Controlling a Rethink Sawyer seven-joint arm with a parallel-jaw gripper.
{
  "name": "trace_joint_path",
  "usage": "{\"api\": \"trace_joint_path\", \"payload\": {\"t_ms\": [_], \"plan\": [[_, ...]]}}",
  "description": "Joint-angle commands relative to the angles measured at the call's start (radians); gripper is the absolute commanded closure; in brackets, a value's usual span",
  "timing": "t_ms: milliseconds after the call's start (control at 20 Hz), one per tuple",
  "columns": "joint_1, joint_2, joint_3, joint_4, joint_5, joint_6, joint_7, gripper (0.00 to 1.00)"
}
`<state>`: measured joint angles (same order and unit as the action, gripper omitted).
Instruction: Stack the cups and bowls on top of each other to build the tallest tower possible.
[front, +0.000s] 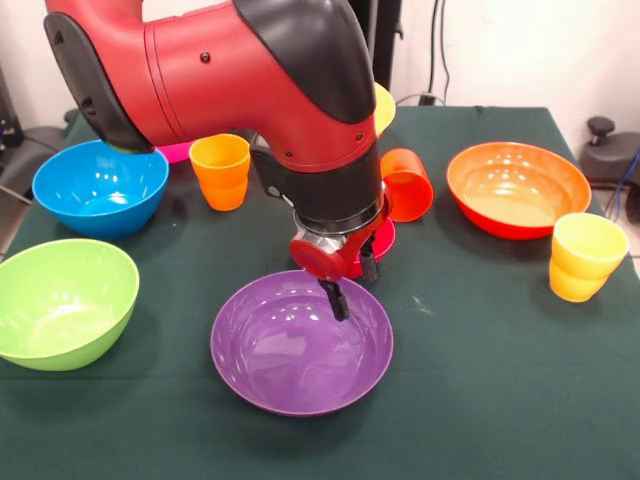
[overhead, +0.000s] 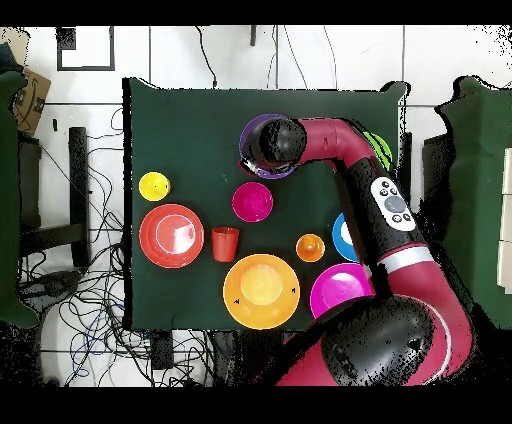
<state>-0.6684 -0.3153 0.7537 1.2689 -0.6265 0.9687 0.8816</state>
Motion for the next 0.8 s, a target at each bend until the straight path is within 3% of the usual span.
{"api": "trace_joint_path", "payload": {"t_ms": [50, 100, 200, 500, 800], "plan": [[0.049, 0.007, -0.026, -0.068, -0.07, 0.108, -0.248, 0.0], [0.033, -0.024, -0.02, 0.049, -0.029, 0.074, -0.159, 0.0], [0.02, -0.008, -0.029, 0.086, -0.036, 0.035, -0.137, 0.0], [0.012, -0.031, -0.031, 0.168, -0.034, -0.013, -0.076, 0.0], [0.021, -0.047, -0.026, 0.183, -0.029, -0.02, -0.048, 0.0]]}}
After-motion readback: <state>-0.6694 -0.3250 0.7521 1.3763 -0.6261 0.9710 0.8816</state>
